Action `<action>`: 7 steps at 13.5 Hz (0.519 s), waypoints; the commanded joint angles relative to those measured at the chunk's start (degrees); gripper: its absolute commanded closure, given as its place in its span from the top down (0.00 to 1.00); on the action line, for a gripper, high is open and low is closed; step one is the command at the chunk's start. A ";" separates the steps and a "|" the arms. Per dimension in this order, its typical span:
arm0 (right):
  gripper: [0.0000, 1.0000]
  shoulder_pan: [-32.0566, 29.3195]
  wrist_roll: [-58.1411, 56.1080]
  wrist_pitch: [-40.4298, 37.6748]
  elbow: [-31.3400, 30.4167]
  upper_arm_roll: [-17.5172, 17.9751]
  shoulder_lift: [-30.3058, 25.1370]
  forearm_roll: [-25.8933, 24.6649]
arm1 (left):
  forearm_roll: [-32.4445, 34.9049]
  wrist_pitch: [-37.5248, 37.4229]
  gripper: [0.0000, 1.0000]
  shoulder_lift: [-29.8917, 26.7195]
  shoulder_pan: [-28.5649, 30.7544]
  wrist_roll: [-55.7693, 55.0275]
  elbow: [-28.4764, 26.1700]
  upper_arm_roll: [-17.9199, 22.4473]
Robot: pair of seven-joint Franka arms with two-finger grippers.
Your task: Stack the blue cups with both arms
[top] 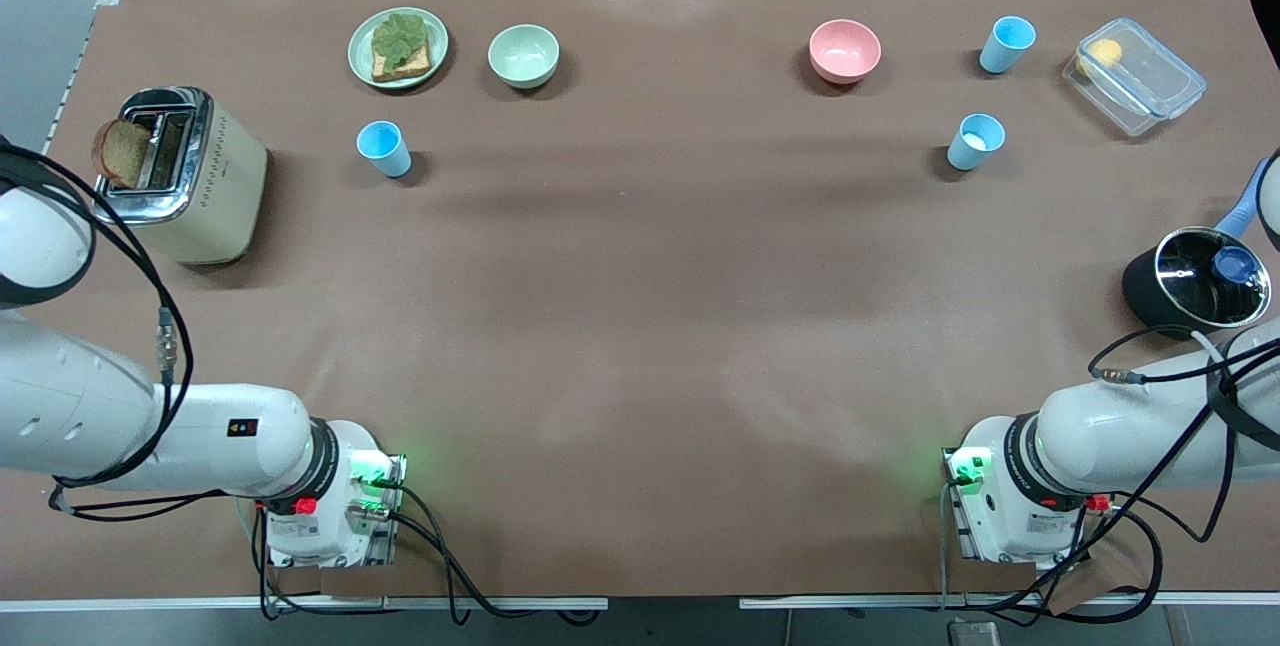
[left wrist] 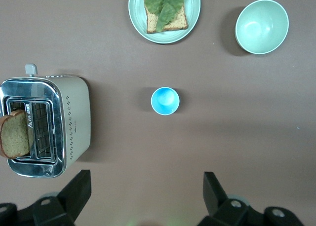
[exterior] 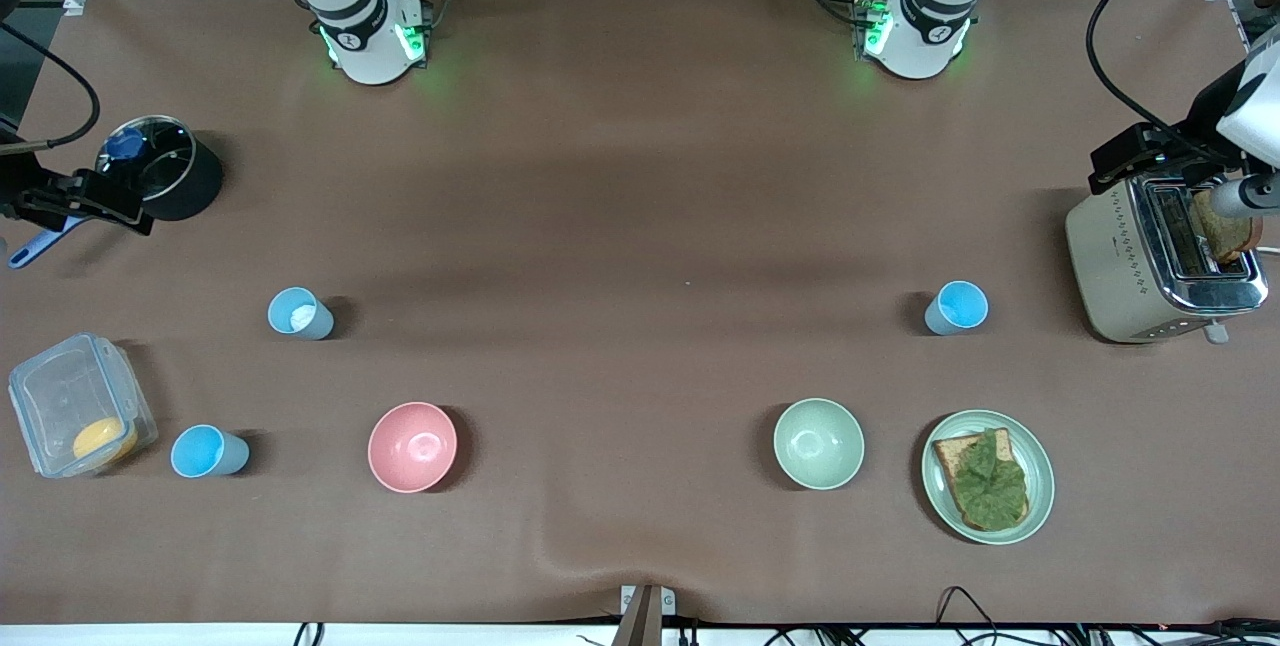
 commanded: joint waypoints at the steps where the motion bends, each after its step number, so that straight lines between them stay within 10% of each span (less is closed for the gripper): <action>1: 1.00 -1.08 -0.21 -0.26 0.01 0.73 -0.02 0.27 | -0.39 -0.92 1.00 -0.82 0.21 1.67 0.32 -0.07; 7: 1.00 -1.08 -0.04 -0.35 0.01 0.73 -0.02 0.27 | -0.56 -0.92 1.00 -0.64 0.30 1.67 0.23 0.19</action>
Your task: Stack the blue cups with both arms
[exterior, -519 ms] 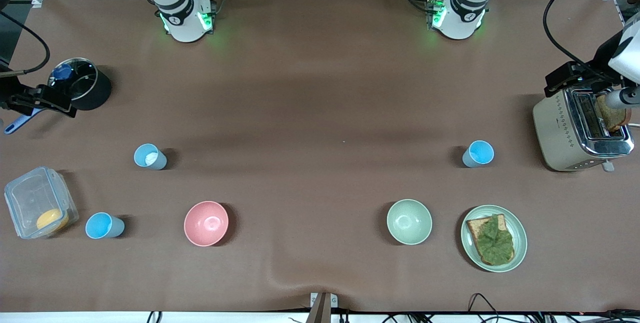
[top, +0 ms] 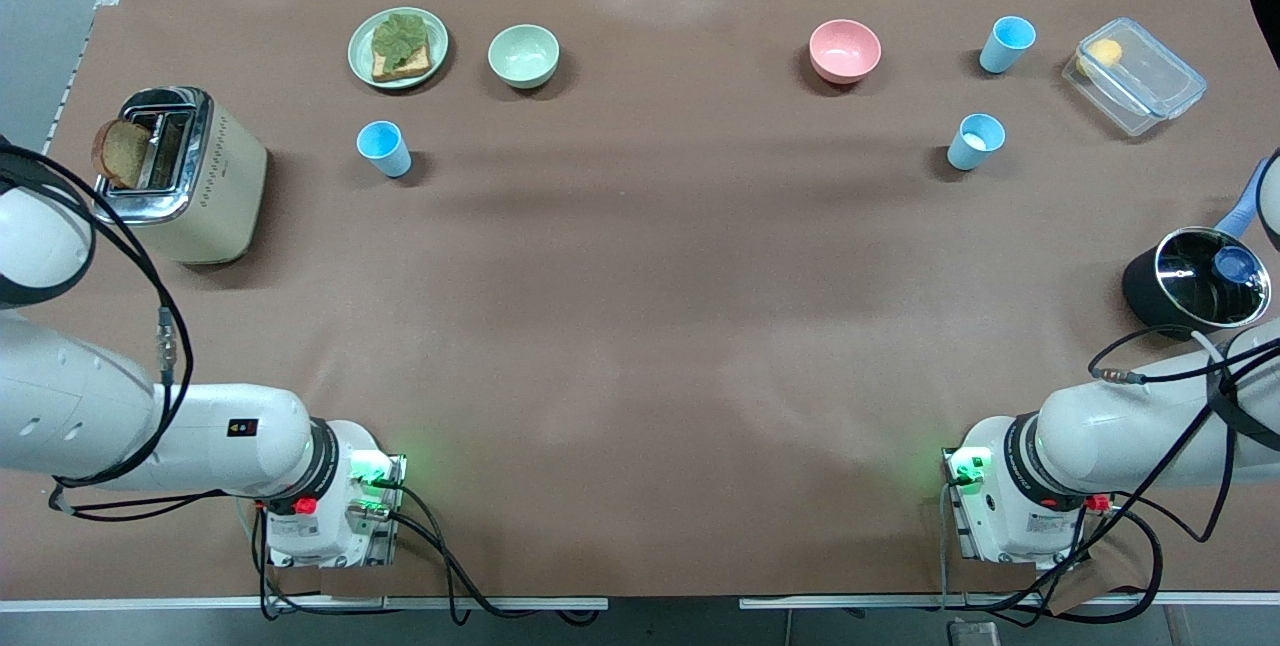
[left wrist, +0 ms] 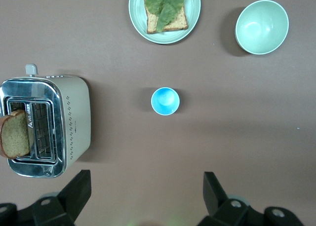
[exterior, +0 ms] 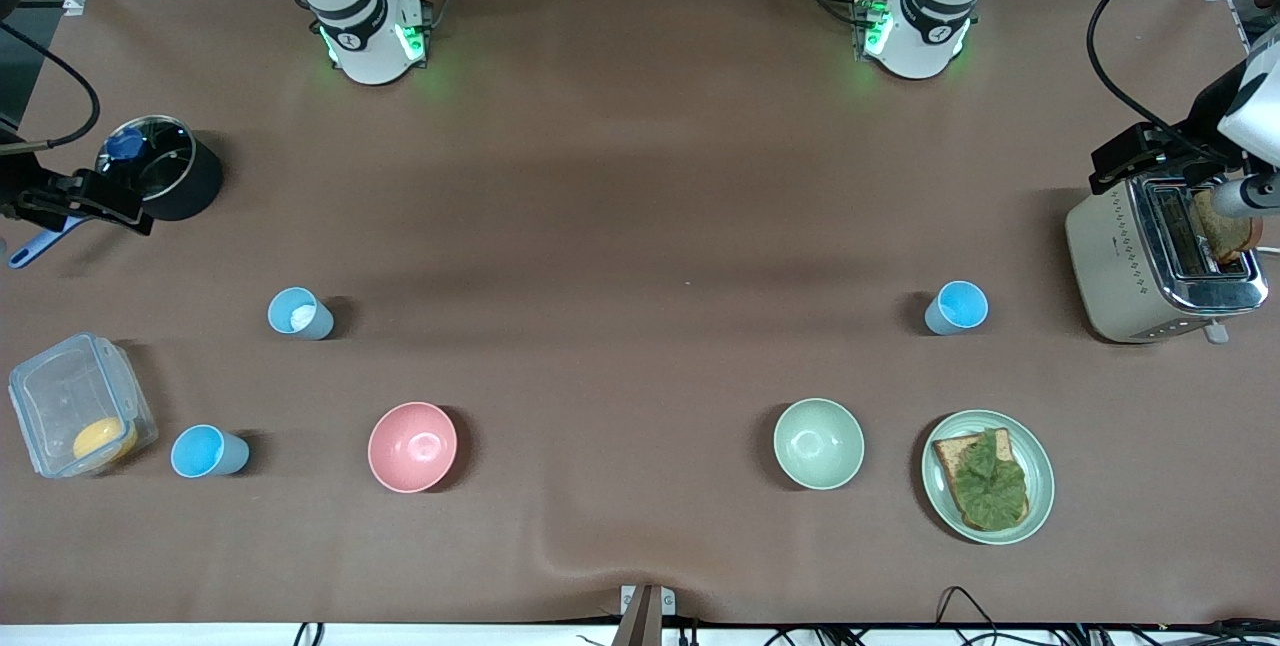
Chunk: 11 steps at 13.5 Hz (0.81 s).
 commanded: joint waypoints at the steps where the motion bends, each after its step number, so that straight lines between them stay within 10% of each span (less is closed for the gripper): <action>1: 1.00 -1.08 -0.03 -0.33 0.01 0.73 -0.03 0.27 | -0.56 -0.83 1.00 -0.38 0.20 1.58 -0.18 0.07; 11: 1.00 1.73 -5.40 1.32 -0.69 0.73 14.53 0.88 | -0.39 19.19 1.00 -1.96 1.25 0.61 -19.94 0.07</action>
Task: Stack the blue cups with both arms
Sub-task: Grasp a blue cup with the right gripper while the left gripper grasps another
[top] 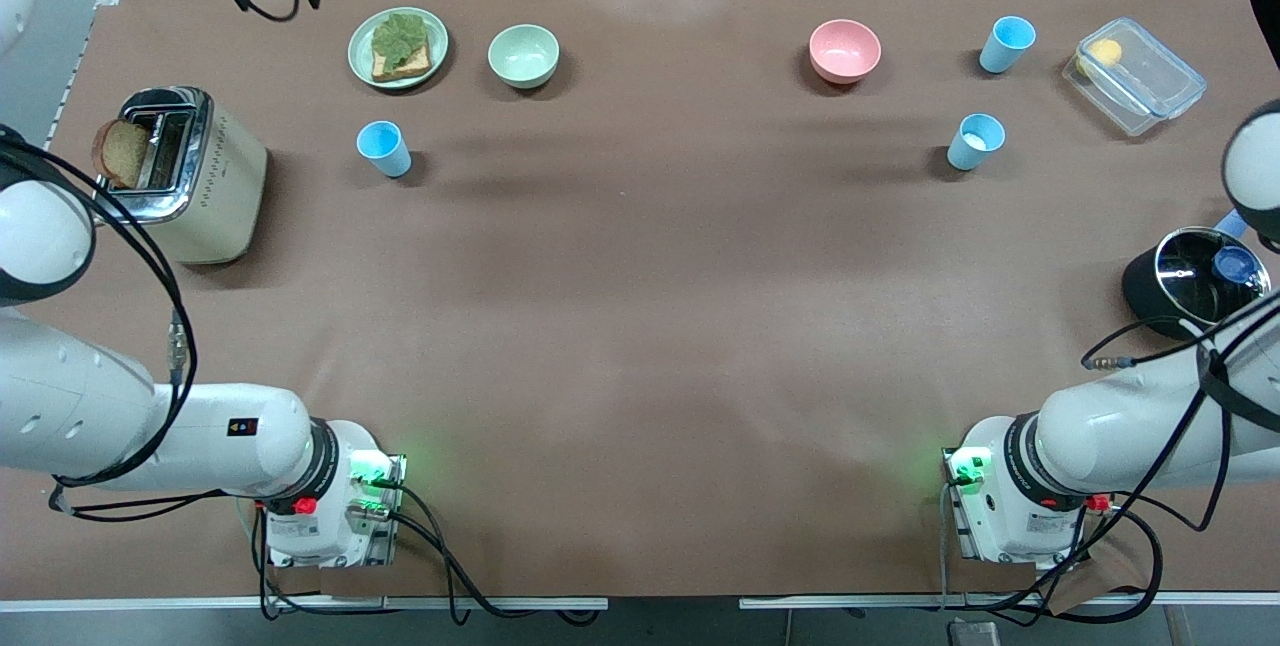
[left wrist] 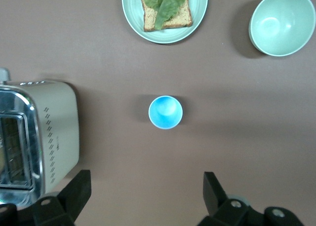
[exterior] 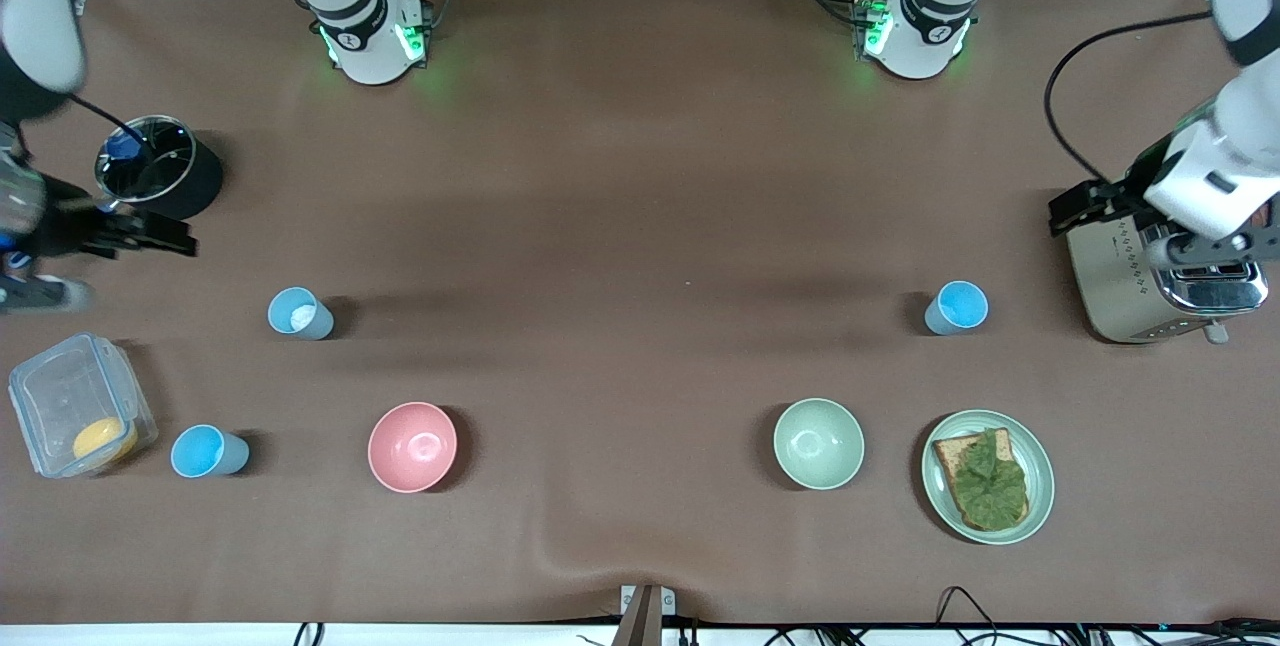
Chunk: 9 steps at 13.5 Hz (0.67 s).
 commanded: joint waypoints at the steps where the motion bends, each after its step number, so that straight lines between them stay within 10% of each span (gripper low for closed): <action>1: 1.00 1.50 -0.62 3.79 0.70 0.22 7.59 0.65 | -0.39 6.09 1.00 -2.16 0.86 0.62 -6.96 -0.06; 9: 1.00 1.77 0.61 18.83 -10.71 0.31 11.21 0.74 | -0.39 22.60 1.00 0.03 0.95 0.70 -21.11 -0.15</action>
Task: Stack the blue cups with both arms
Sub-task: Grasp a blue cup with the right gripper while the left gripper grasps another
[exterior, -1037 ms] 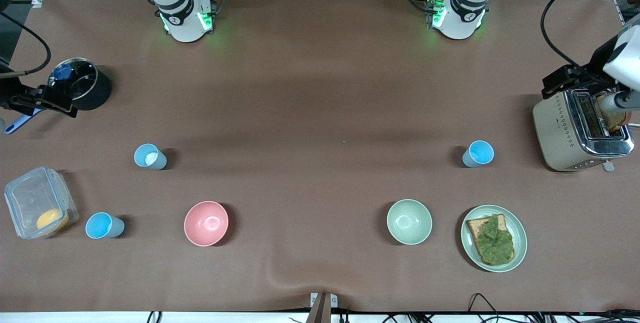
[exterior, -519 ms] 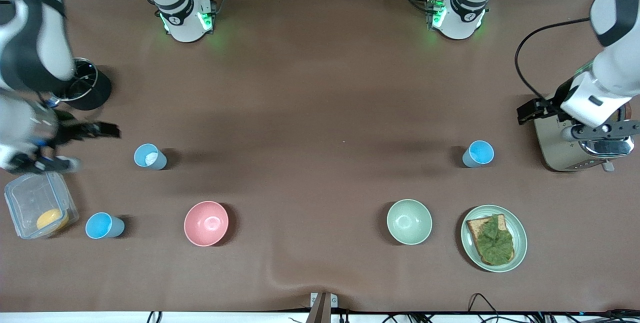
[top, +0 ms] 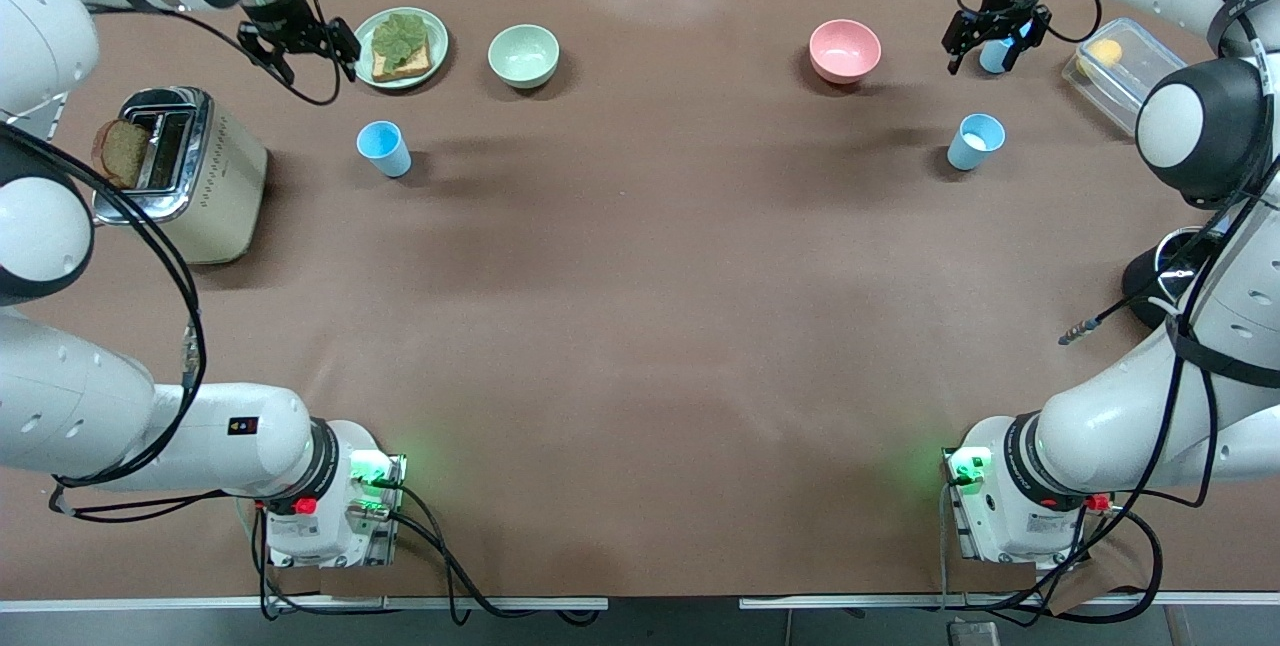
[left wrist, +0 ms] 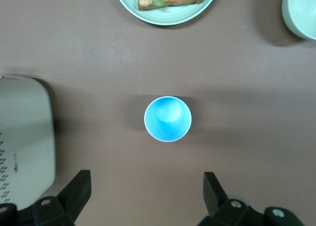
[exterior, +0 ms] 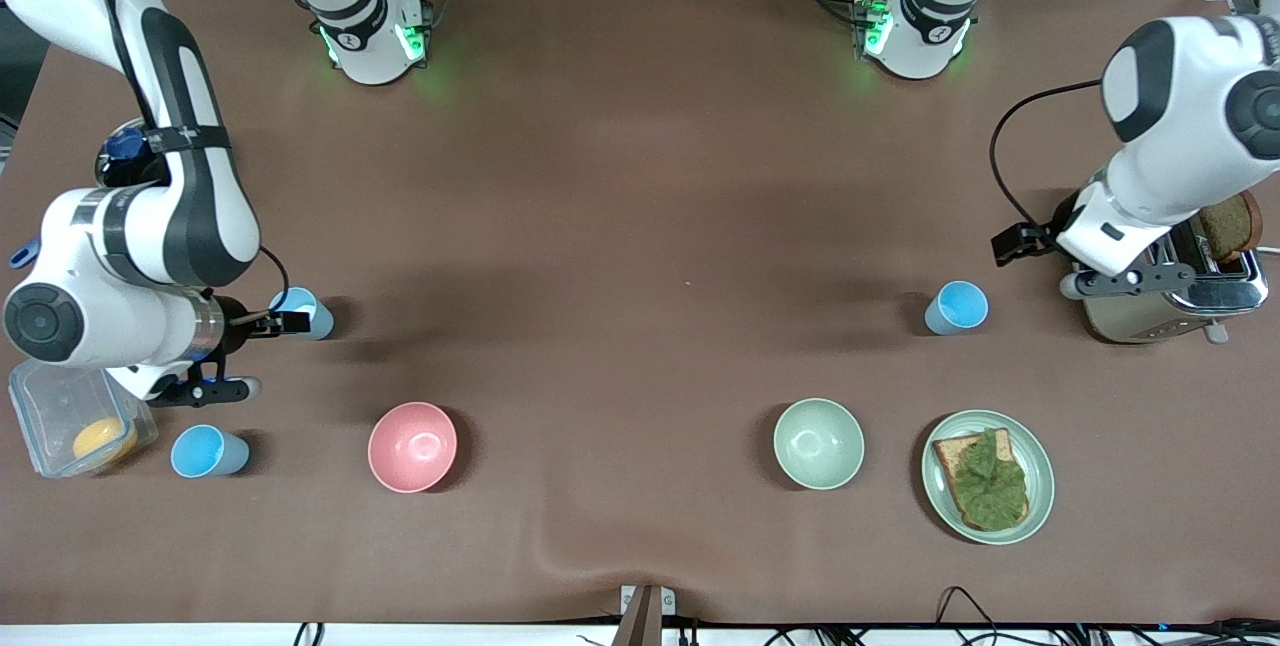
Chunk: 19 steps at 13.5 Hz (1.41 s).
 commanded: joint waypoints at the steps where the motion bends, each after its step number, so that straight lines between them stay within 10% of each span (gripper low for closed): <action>1: 1.00 0.69 0.32 2.65 -5.73 0.06 -1.85 0.68 | -0.39 6.71 1.00 0.67 0.44 0.97 -4.37 -0.17; 13: 1.00 0.52 -0.38 13.21 -16.91 0.06 -2.55 0.68 | -0.39 19.83 1.00 12.62 2.55 1.76 -5.88 -0.26; 16: 0.31 0.70 -0.47 13.12 -16.83 0.06 -1.94 0.60 | -0.30 20.80 1.00 13.86 2.91 1.76 -5.88 -0.26; 19: 0.00 0.26 -0.91 13.56 -16.12 0.06 -0.97 0.51 | -0.30 21.59 0.79 14.56 2.91 1.76 -5.96 -0.26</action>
